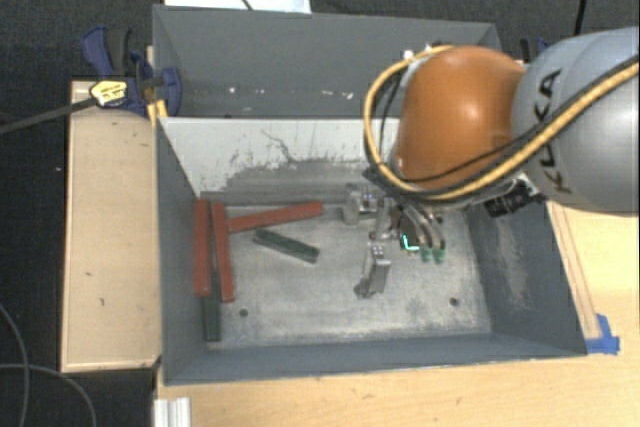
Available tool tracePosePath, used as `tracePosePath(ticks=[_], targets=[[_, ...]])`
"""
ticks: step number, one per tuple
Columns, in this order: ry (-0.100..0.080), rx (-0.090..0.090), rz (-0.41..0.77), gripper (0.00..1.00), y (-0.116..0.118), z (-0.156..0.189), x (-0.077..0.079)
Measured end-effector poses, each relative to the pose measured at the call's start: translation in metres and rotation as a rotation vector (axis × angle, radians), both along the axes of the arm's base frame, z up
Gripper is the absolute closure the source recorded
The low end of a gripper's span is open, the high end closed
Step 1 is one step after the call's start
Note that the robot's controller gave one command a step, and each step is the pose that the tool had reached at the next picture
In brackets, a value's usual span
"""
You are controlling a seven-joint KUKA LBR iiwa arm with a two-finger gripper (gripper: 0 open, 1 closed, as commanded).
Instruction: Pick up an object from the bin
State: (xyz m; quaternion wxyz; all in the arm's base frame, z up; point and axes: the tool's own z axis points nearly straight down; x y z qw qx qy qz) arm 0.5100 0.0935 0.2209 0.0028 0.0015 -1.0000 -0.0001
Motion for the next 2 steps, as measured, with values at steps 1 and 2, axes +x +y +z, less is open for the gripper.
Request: tracePosePath(ticks=[1, 2], targets=[[-0.007, 0.001, -0.003, 0.0, 0.0, 0.003, 0.002], [-0.015, 0.001, -0.075, 0.0, 0.019, -0.027, 0.02]])
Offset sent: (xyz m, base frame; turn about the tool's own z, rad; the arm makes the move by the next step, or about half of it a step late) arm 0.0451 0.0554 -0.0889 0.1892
